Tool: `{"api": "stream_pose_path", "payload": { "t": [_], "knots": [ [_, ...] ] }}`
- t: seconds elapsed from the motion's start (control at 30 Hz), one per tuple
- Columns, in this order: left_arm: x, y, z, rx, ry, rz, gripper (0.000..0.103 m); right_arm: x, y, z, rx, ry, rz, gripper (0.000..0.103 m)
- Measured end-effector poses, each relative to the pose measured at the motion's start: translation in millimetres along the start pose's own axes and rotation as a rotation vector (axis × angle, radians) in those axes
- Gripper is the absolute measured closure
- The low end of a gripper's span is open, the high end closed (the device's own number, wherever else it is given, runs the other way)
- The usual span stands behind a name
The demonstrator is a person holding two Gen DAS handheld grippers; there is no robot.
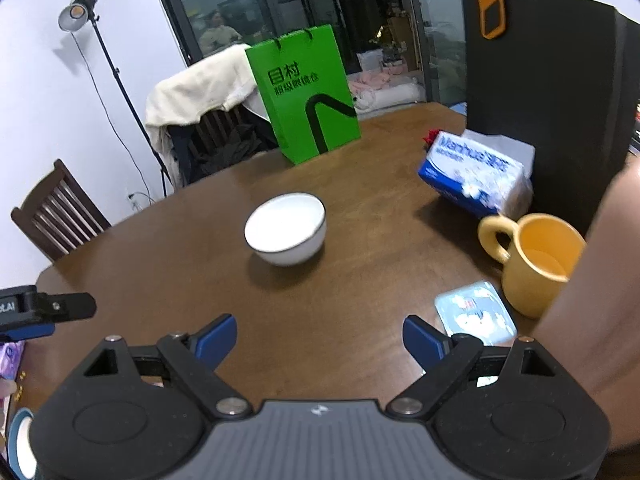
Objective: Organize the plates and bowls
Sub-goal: 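Lower both open grippers onto the rim of the black-rimmed white bowl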
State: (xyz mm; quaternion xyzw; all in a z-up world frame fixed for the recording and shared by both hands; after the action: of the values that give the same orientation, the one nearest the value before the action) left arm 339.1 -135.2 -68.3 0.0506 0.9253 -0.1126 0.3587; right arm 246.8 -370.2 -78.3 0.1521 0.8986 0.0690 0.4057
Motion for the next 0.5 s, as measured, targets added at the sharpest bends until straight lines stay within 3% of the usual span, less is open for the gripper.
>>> {"api": "stream_pose_path", "payload": {
  "t": [0.5],
  "knots": [
    [-46, -12, 70, 0.057, 0.030, 0.018, 0.000, -40, 5, 62, 0.047, 0.065, 0.013, 0.013]
  ]
}}
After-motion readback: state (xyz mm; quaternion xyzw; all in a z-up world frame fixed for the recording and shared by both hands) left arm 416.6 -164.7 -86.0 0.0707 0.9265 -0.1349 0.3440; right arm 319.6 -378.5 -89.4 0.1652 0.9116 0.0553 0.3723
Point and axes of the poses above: each gripper's, at about its wrist camera, not at the fingertips, and z roughly the way its jaws point, y to its left, x to its underside, the point moved 3 cm from there along z, roughly the way its jaws point, and after that the axes turned 4 degrees about -y, right-handed, at the moved point
